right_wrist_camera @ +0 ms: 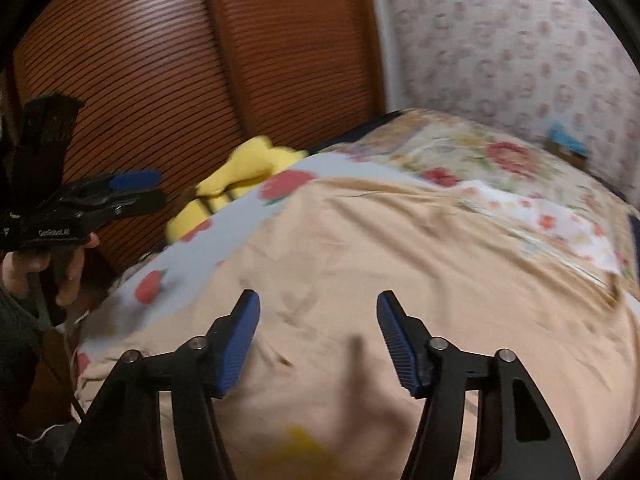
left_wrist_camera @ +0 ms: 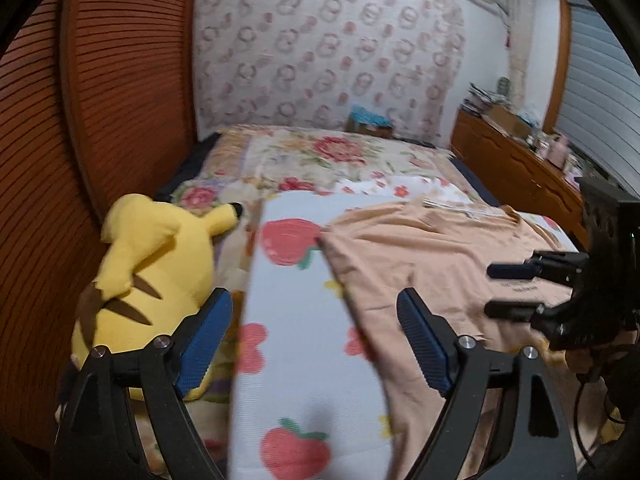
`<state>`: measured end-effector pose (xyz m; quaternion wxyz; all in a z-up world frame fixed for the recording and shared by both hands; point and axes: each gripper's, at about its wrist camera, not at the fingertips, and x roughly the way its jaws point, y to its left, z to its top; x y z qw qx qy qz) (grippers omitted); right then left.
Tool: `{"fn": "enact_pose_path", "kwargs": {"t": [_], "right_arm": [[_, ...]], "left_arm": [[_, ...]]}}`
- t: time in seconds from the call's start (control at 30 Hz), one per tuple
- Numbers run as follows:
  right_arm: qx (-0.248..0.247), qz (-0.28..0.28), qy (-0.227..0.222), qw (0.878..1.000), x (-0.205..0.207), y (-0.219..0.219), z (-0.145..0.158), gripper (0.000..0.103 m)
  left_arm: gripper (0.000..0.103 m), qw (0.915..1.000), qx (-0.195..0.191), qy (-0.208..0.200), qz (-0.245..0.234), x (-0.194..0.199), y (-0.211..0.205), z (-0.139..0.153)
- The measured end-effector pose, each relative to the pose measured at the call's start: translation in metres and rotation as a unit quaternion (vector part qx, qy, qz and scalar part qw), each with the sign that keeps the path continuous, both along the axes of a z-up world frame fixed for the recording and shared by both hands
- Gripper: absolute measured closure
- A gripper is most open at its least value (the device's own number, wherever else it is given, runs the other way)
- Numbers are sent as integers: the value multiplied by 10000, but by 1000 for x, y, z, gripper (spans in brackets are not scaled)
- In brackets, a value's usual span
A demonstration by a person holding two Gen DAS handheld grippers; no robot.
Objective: Fold small clothes
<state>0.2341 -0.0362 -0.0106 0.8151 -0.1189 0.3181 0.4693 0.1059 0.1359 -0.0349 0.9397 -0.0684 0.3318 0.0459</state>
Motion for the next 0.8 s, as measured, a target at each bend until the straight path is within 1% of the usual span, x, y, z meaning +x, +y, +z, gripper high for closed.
{"fn": "enact_pose_path", "kwargs": {"t": [0.07,0.17,0.27,0.33,0.43,0.47,0.57,0.6,0.67,0.73,0.8], "right_arm": [[-119,226,4,9997,0,22,-6,50],[-369,484,0,9981,-2,52,-20,57],[-685,538,-67,9962,-2,74,-35,57],[-827,500,-205,9951,7,83,-37,62],[-889,377,-315,9948,6,90,-41,82],[-907,355,-354,9946,6,90,-42,96],[-755,284,-218,9965,13,79,-40,98],[-612,222,-170,9977,12,63,-26,98],[-380,59,-39,9993,19,49,-19,99],[-245,-80,27,9997,24,41,-18,99],[-210,-236,80,9995,30,35,-20,98]], "left_arm": [[18,9999,31,-53,101,-3,5,-1],[18,9998,-30,-70,200,-6,13,-4],[18,9997,-59,-59,216,-8,16,-6],[18,9998,-44,-29,181,-7,14,-8],[18,9999,-41,-25,130,-6,11,-9],[18,9999,-53,-21,113,-5,9,-9],[18,9999,-105,-15,28,-4,4,-11],[18,9999,-114,-12,-11,-3,3,-11],[18,9999,-97,-9,-66,-1,-1,-12],[18,9999,-83,-5,-122,1,-4,-12],[18,9998,-84,17,-167,3,-7,-12]]}}
